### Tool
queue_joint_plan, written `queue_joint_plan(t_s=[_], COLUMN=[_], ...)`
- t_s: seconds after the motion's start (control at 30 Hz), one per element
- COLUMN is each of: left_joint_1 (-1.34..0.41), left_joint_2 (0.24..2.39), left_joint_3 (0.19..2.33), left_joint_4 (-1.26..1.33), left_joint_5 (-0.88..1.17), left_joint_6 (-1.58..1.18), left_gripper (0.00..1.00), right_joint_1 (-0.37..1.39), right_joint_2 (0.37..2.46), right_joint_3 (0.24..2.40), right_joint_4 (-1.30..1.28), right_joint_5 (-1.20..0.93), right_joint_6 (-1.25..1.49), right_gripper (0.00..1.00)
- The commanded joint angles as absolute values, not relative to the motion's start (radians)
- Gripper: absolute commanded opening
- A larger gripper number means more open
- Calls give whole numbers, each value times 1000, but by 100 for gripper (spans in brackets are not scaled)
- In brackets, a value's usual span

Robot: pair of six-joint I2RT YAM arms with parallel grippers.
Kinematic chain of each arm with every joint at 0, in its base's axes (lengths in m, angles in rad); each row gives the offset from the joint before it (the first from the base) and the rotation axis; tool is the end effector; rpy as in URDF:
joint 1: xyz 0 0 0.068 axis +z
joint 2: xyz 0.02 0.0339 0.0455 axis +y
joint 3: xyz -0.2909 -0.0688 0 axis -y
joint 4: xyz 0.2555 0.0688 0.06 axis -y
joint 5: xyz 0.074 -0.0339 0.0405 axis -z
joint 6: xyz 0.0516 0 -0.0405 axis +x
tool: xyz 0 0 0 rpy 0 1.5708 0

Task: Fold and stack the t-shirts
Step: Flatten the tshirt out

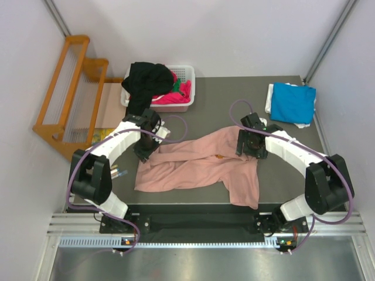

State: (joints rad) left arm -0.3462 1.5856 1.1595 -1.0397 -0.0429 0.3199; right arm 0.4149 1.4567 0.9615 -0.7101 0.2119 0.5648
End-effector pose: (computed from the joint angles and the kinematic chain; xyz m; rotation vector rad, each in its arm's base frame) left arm 0.2782 -0.0980 0.2285 0.9891 2.8697 0.0630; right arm 0.2649 0.1048 0.2177 0.2571 2.7095 -0.0187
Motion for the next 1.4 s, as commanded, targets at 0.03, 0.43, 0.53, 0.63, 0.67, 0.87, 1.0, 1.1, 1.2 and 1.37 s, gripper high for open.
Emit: queue_joint_plan(t_s=[0.03,0.43,0.53,0.63,0.67,0.87,1.0,1.1,1.2,1.37], left_joint_1=[-345,-345,-345,-345,-345,-345,-345,-345,-345,-345], left_joint_2=[1552,1559,1559,1555,1555,1560,1563,1565,1563,1563], left_joint_3=[1177,1143,1132,1128,1126,1127,1127,1124,1127,1132], left_joint_4=[-1039,-1022,-1020,-1020,-1020,-1020,-1017,-1017,-1017,-1022], left_joint_5=[-41,-37,-38,-35,-35,-44,-44,-46,-45,-45], left_joint_6=[324,321,322,324,324,327,325,325,324,325], left_gripper=[0,0,0,0,0,0,0,0,0,0], right_joint_1=[402,399,385,353,345,315,314,313,311,313], right_joint_2=[1468,1519,1543,1546,1545,1529,1529,1529,1534,1545], right_joint_3=[986,1054,1083,1100,1101,1097,1078,1071,1071,1072], right_joint_4=[-658,-650,-653,-653,-649,-643,-630,-618,-615,-604], right_joint_5=[212,259,275,276,273,256,232,224,212,193], right_joint_6=[568,523,509,509,509,517,526,532,534,543], right_gripper=[74,69,69,69,69,68,62,51,46,46])
